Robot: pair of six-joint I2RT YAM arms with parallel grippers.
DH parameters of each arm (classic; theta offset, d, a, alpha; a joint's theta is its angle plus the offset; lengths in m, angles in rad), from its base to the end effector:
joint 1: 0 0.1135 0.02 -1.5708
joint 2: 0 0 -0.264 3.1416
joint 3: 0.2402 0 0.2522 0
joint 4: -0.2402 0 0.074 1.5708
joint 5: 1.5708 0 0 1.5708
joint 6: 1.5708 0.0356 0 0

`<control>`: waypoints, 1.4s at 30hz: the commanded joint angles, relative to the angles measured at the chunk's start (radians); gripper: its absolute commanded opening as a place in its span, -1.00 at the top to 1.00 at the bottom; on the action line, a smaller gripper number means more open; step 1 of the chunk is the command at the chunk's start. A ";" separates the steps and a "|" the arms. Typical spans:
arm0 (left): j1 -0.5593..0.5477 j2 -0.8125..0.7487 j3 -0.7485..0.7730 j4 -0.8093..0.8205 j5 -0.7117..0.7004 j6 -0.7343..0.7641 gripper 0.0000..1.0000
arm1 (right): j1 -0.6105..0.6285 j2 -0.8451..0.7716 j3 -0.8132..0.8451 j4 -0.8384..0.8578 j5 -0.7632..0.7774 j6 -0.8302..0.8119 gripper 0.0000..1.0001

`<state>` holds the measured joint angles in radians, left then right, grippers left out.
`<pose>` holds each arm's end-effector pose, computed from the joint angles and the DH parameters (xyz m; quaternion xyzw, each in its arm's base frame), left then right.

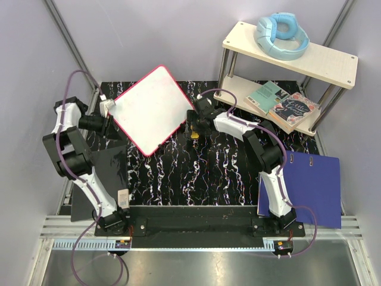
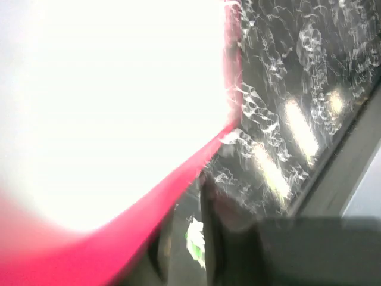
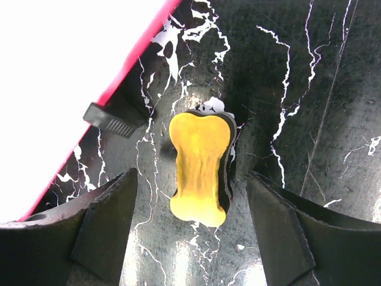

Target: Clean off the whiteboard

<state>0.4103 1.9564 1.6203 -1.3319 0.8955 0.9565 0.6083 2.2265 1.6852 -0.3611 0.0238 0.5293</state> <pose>0.3421 0.1185 0.2382 0.2226 0.8727 -0.3630 0.2391 0.4024 0.2792 0.1619 -0.0334 0.9440 0.1672 0.2824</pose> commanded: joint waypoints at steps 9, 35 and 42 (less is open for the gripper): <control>-0.045 0.045 -0.020 -0.035 -0.231 0.051 0.28 | -0.002 0.021 0.019 -0.027 -0.019 -0.009 -0.62; -0.042 -0.428 -0.401 0.303 -0.360 0.011 -0.98 | 0.015 -0.156 -0.150 0.037 0.014 0.012 -0.68; -0.050 -0.686 -0.474 0.332 -0.376 -0.086 -0.97 | 0.050 -0.307 -0.234 0.085 0.131 -0.037 -0.99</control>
<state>0.3645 1.4220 1.1442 -1.0466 0.5262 0.9405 0.6231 2.0846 1.4963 -0.3252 0.0528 0.5308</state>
